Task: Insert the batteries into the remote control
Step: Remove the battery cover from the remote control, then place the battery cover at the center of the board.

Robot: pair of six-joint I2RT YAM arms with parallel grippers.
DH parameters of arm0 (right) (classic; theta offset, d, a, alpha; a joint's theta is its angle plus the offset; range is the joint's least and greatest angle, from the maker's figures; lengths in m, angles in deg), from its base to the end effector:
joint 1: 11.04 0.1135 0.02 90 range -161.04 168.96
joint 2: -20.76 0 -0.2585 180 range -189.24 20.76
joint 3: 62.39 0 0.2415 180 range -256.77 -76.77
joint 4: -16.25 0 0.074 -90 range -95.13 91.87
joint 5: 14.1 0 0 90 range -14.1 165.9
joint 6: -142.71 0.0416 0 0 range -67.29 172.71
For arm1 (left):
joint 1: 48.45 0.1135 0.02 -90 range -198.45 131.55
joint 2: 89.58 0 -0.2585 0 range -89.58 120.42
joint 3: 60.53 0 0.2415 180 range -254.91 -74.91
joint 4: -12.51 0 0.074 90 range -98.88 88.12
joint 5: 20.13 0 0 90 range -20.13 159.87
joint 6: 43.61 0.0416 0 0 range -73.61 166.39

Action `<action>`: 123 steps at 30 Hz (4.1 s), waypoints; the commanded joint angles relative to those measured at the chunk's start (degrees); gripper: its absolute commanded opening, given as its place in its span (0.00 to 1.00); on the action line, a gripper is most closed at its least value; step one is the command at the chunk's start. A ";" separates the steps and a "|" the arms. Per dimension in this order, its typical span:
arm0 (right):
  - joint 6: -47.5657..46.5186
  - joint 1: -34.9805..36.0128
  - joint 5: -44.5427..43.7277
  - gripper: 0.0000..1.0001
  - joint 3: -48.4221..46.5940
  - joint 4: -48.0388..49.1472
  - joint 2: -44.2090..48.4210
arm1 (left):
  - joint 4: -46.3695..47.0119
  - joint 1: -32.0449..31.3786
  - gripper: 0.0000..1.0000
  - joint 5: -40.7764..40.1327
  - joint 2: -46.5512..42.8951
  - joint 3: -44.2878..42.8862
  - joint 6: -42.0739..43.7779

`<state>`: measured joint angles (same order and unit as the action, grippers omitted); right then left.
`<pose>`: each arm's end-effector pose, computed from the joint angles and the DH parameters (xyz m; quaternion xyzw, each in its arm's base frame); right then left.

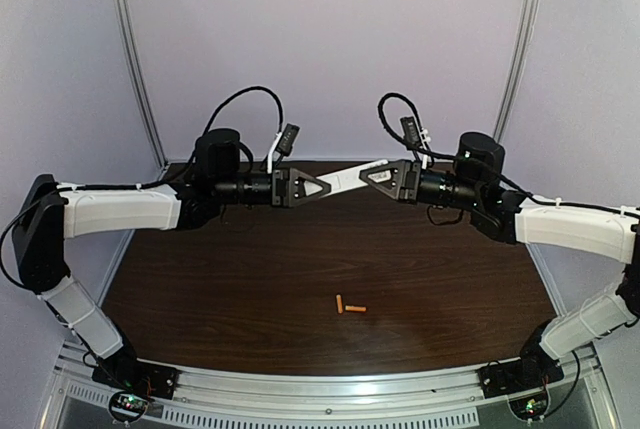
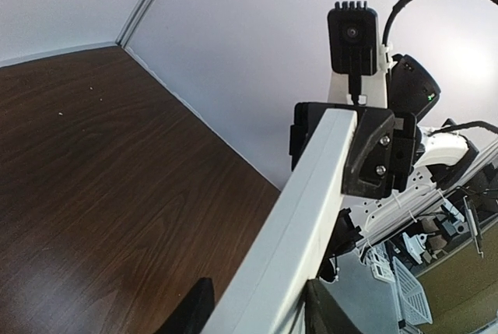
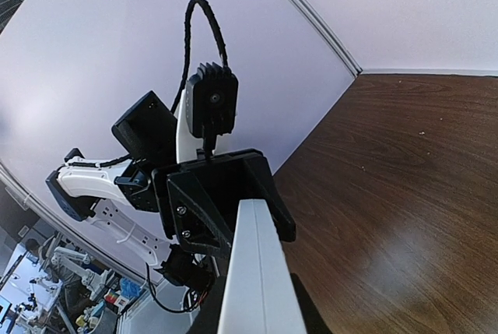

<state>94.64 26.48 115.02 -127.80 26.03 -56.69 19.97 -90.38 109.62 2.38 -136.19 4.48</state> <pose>0.2269 0.2073 0.3113 -0.2057 0.6877 0.6030 0.3480 0.2540 -0.2639 0.2878 0.2213 0.7142 -0.6008 0.2827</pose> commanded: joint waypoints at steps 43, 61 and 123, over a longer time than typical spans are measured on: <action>0.18 -3.37 -1.47 0.00 2.11 -2.52 4.72 | 2.27 2.03 0.18 -1.52 -2.85 3.38 1.51; 1.64 -4.02 -1.19 0.00 3.17 -0.63 5.14 | 0.98 2.03 0.31 -2.17 -1.99 3.05 1.26; -5.29 -17.90 3.22 0.00 10.32 -18.36 13.27 | -52.78 -20.62 0.04 -75.10 11.49 -3.15 36.68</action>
<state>89.11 9.43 116.92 -118.29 6.25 -45.12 -32.25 -108.65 38.17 11.25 -137.02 39.72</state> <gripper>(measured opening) 0.179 0.044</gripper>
